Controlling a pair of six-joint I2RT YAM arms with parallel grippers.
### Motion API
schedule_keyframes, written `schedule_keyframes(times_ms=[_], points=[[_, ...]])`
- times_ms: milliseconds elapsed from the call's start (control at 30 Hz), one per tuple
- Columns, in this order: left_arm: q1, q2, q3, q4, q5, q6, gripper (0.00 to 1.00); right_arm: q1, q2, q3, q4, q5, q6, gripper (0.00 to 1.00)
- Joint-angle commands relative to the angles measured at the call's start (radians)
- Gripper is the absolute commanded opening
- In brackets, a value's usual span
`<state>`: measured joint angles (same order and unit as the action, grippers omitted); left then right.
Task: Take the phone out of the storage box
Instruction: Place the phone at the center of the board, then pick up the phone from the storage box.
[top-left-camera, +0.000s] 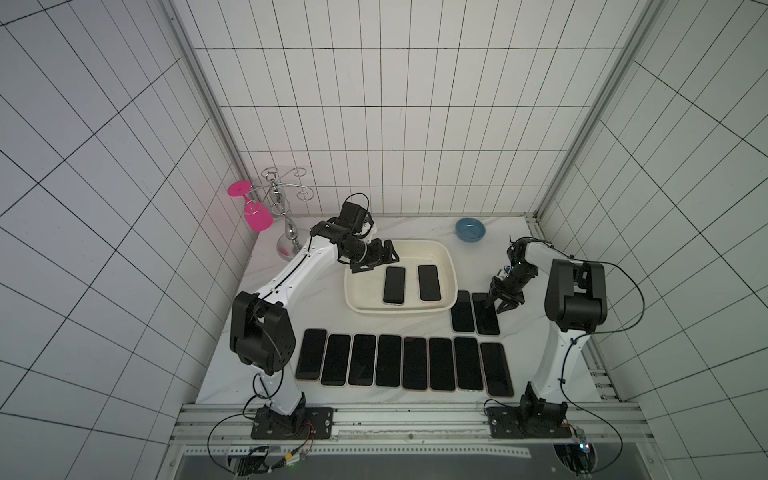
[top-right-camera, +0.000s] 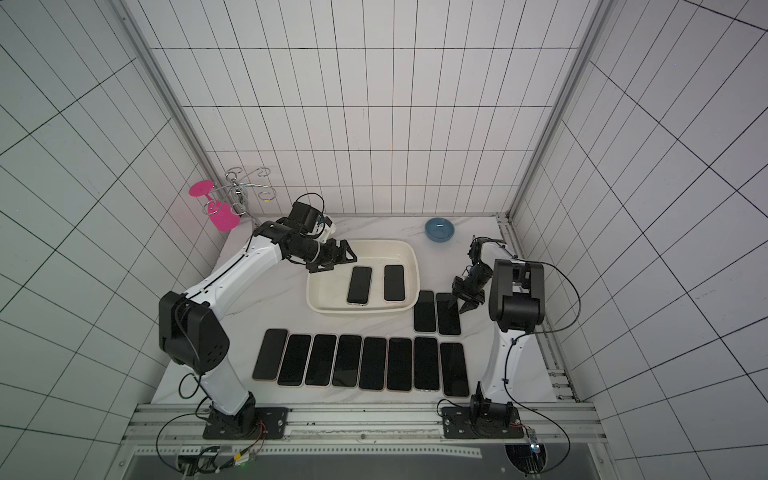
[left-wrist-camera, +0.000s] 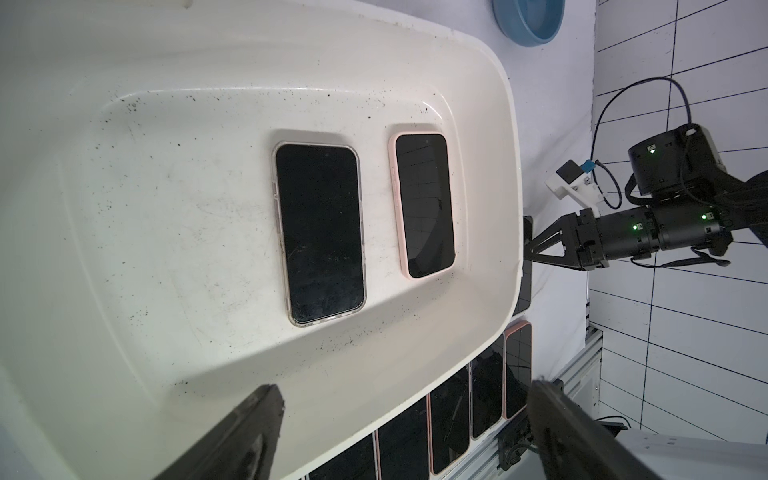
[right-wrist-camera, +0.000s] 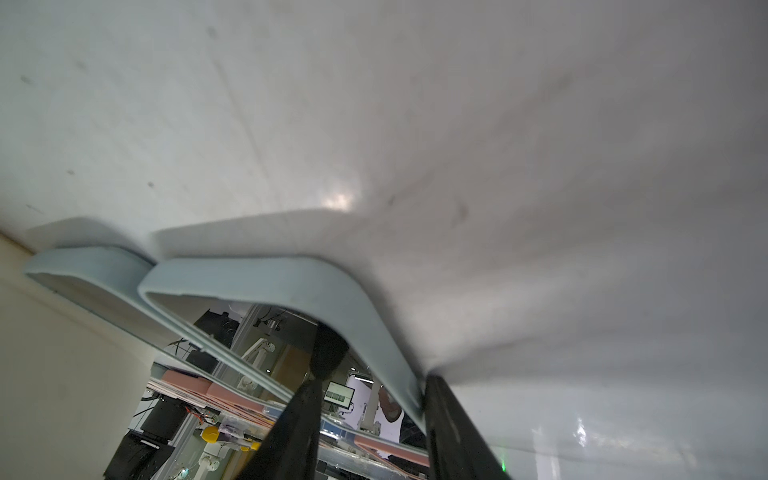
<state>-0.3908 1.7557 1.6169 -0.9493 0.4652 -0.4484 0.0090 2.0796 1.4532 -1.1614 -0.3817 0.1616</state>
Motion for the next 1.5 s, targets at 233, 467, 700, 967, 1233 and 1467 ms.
schedule_keyframes(times_ms=[233, 467, 700, 967, 1233, 1467], points=[[-0.003, 0.01, -0.007, 0.044, -0.093, -0.031, 0.98, 0.011, -0.078, 0.021, 0.02, 0.104, 0.041, 0.47], [-0.092, 0.208, 0.199, -0.101, -0.375, 0.014, 0.98, 0.04, -0.286, 0.099, 0.032, 0.155, 0.075, 0.71], [-0.206, 0.376, 0.296, -0.138, -0.565, 0.009, 0.98, 0.134, -0.389, 0.132, 0.051, 0.184, 0.084, 0.79], [-0.25, 0.456, 0.293, -0.126, -0.59, -0.021, 0.98, 0.155, -0.377, 0.182, 0.045, 0.128, 0.066, 0.8], [-0.265, 0.507, 0.28, -0.124, -0.59, -0.036, 0.98, 0.16, -0.377, 0.18, 0.046, 0.111, 0.046, 0.8], [-0.265, 0.552, 0.279, -0.138, -0.574, -0.055, 0.98, 0.162, -0.371, 0.193, 0.043, 0.101, 0.034, 0.8]])
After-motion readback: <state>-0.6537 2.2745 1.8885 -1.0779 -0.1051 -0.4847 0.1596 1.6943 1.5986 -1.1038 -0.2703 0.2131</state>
